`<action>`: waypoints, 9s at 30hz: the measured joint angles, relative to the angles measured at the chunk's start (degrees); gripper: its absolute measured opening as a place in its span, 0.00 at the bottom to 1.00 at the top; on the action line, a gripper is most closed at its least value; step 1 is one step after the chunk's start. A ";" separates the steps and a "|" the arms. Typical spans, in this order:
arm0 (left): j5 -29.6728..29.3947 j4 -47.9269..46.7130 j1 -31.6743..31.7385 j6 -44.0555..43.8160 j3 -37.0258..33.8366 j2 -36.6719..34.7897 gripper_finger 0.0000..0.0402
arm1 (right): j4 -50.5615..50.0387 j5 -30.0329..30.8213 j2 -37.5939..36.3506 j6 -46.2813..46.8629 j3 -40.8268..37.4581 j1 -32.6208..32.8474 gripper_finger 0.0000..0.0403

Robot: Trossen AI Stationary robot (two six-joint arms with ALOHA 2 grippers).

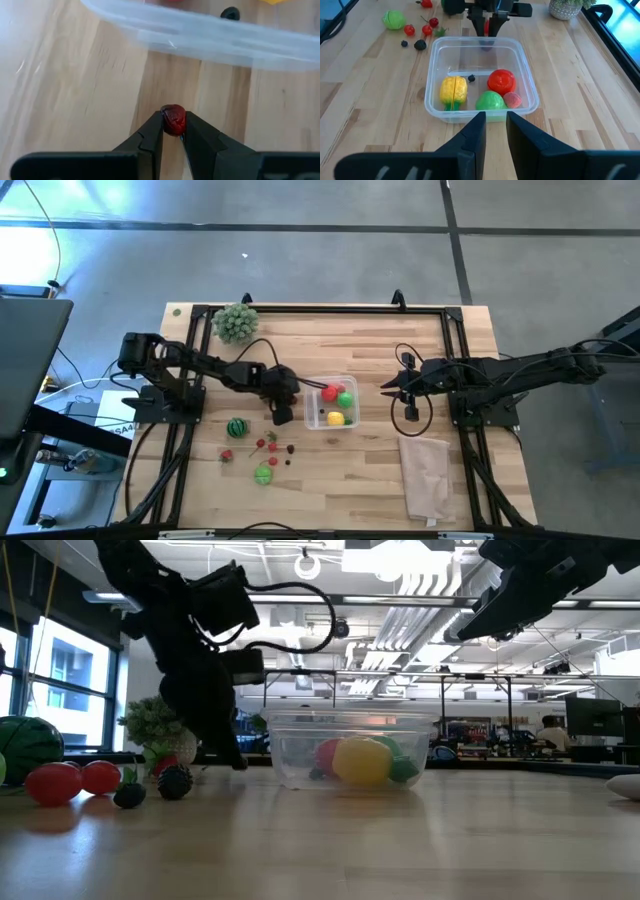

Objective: Pick and placing Produce into tupperware
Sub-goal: Put the top red cherry into the transparent bin, then put the top red strawberry into the transparent bin

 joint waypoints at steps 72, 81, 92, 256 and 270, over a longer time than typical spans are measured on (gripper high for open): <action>5.69 -10.75 -0.79 15.00 24.08 13.73 0.16 | -2.50 0.01 -0.02 0.00 0.03 0.02 0.17; 5.78 -11.17 -0.78 14.86 24.08 13.73 0.29 | -2.49 0.01 -0.02 0.00 0.02 -0.01 0.17; 5.82 -11.86 -0.78 12.84 24.08 11.25 0.37 | -2.49 -0.01 -0.02 0.00 0.03 0.00 0.17; 11.25 -6.92 -0.76 4.95 18.91 -16.63 0.36 | -2.49 0.01 0.04 0.00 0.00 -0.01 0.17; 13.04 -5.43 -0.74 9.63 20.52 -2.58 0.36 | -2.46 0.01 0.04 0.00 0.00 0.02 0.17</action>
